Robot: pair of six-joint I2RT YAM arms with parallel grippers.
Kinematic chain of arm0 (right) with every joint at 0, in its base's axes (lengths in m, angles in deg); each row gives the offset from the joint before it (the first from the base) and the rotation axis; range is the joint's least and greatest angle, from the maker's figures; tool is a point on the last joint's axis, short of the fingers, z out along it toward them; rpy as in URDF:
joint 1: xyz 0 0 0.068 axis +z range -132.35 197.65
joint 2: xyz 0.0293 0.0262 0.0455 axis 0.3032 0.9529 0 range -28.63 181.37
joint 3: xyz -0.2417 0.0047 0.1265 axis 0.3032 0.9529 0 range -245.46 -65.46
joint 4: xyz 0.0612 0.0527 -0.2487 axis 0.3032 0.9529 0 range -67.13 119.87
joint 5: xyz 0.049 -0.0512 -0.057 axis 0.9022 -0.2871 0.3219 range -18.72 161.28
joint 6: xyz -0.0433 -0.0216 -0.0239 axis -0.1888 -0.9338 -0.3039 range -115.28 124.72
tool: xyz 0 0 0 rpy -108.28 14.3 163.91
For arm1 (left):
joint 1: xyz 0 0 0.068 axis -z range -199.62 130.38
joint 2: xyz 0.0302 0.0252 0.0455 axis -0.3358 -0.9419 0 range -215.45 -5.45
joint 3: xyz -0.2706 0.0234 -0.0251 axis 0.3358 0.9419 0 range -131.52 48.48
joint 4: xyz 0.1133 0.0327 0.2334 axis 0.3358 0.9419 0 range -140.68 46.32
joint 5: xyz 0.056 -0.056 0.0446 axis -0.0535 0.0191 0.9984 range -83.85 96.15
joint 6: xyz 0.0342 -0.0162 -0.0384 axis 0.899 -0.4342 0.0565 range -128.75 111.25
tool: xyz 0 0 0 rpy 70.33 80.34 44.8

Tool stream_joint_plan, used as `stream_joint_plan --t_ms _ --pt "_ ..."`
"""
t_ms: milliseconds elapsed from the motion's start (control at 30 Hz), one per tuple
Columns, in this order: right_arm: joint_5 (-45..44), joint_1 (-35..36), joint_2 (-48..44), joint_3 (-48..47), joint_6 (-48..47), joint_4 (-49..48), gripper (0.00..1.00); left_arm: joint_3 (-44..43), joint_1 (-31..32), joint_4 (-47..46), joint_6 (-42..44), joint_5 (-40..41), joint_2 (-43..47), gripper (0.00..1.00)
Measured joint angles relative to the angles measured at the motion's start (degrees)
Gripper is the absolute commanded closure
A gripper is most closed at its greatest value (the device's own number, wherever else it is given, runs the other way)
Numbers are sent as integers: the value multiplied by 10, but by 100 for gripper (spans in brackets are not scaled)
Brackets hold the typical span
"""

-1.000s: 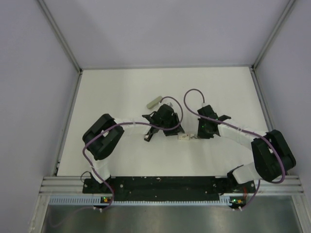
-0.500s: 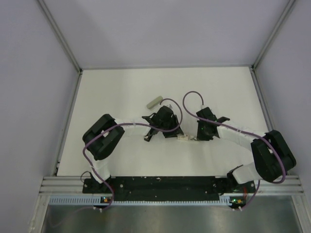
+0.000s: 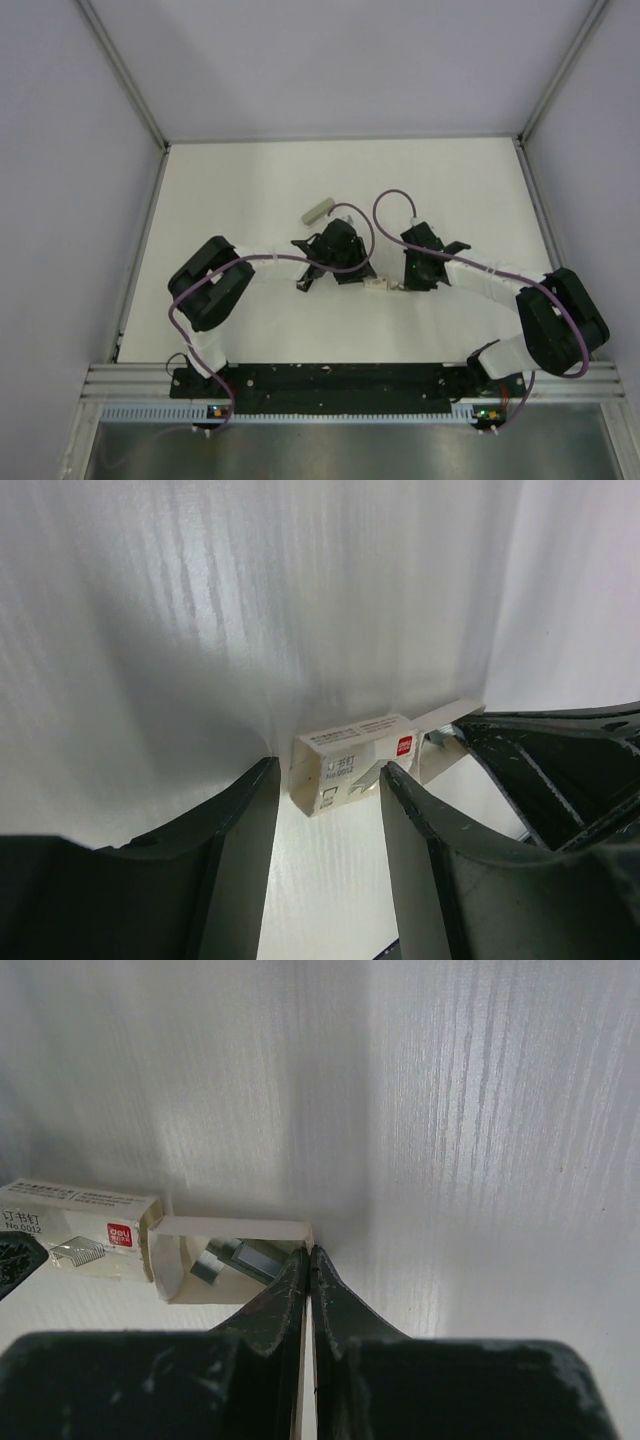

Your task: Unload the staples from the stapler

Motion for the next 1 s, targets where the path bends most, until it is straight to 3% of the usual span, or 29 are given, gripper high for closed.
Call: stream_joint_plan --t_ms 100,233,500,1000 --pt "-4 0 0 -1 0 2 100 7 0 22 8 12 14 50" --pt "-10 0 0 -1 0 6 100 14 0 61 23 34 41 61" --pt "-16 0 -1 -3 -2 14 100 37 0 110 45 80 81 98" --pt "-28 0 0 -20 -2 25 100 -35 0 135 74 88 14 100"
